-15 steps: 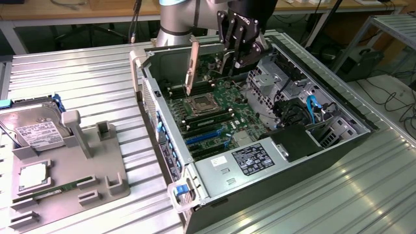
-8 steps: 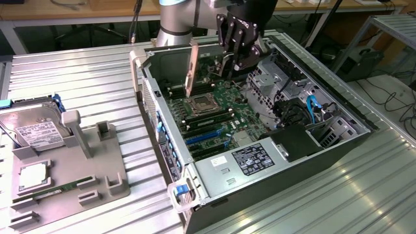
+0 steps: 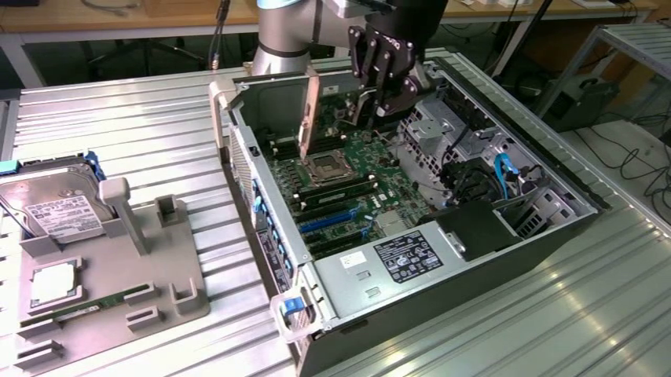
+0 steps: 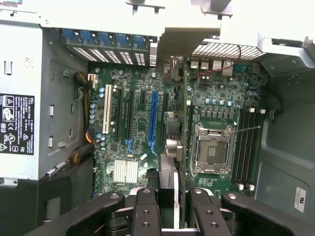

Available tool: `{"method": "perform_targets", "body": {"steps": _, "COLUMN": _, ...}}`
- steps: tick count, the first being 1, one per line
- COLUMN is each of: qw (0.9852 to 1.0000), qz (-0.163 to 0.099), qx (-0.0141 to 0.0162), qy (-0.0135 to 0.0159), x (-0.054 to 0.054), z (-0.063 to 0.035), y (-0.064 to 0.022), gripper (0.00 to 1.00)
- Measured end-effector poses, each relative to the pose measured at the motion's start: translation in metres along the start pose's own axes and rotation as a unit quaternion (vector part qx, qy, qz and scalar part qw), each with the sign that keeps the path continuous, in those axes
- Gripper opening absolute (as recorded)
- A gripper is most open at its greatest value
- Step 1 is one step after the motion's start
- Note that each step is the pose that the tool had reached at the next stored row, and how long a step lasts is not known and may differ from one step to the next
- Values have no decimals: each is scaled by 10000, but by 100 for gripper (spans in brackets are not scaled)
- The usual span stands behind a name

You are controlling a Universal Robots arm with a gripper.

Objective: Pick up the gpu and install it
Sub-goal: 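Insert the gpu into the slot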

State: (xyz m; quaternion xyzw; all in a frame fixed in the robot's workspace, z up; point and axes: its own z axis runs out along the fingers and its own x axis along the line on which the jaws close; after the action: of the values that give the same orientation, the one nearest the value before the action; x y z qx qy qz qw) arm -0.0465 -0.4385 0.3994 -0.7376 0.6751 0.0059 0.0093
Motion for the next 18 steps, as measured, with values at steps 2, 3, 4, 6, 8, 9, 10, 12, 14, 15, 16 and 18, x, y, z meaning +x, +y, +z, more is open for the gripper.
{"method": "perform_targets", "body": {"steps": 2, "qw": 10000, "qz": 0, "qx": 0, "qy": 0, "x": 0, "z": 9, "y": 0, "gripper": 28}}
{"method": "perform_targets", "body": {"steps": 3, "qw": 10000, "qz": 0, "qx": 0, "qy": 0, "x": 0, "z": 13, "y": 0, "gripper": 28}}
{"method": "perform_targets", "body": {"steps": 4, "qw": 10000, "qz": 0, "qx": 0, "qy": 0, "x": 0, "z": 18, "y": 0, "gripper": 28}}
{"method": "perform_targets", "body": {"steps": 6, "qw": 10000, "qz": 0, "qx": 0, "qy": 0, "x": 1, "z": 28, "y": 0, "gripper": 28}}
{"method": "perform_targets", "body": {"steps": 8, "qw": 10000, "qz": 0, "qx": 0, "qy": 0, "x": 1, "z": 40, "y": 0, "gripper": 28}}
{"method": "perform_targets", "body": {"steps": 9, "qw": 10000, "qz": 0, "qx": 0, "qy": 0, "x": 1, "z": 45, "y": 0, "gripper": 28}}
{"method": "perform_targets", "body": {"steps": 10, "qw": 10000, "qz": 0, "qx": 0, "qy": 0, "x": 1, "z": 50, "y": 0, "gripper": 28}}
{"method": "perform_targets", "body": {"steps": 12, "qw": 10000, "qz": 0, "qx": 0, "qy": 0, "x": 1, "z": 61, "y": 0, "gripper": 28}}
{"method": "perform_targets", "body": {"steps": 14, "qw": 10000, "qz": 0, "qx": 0, "qy": 0, "x": 2, "z": 73, "y": 0, "gripper": 28}}
{"method": "perform_targets", "body": {"steps": 15, "qw": 10000, "qz": 0, "qx": 0, "qy": 0, "x": 2, "z": 77, "y": 0, "gripper": 28}}
{"method": "perform_targets", "body": {"steps": 16, "qw": 10000, "qz": 0, "qx": 0, "qy": 0, "x": 2, "z": 81, "y": 0, "gripper": 28}}
{"method": "perform_targets", "body": {"steps": 18, "qw": 10000, "qz": 0, "qx": 0, "qy": 0, "x": 2, "z": 90, "y": 0, "gripper": 28}}
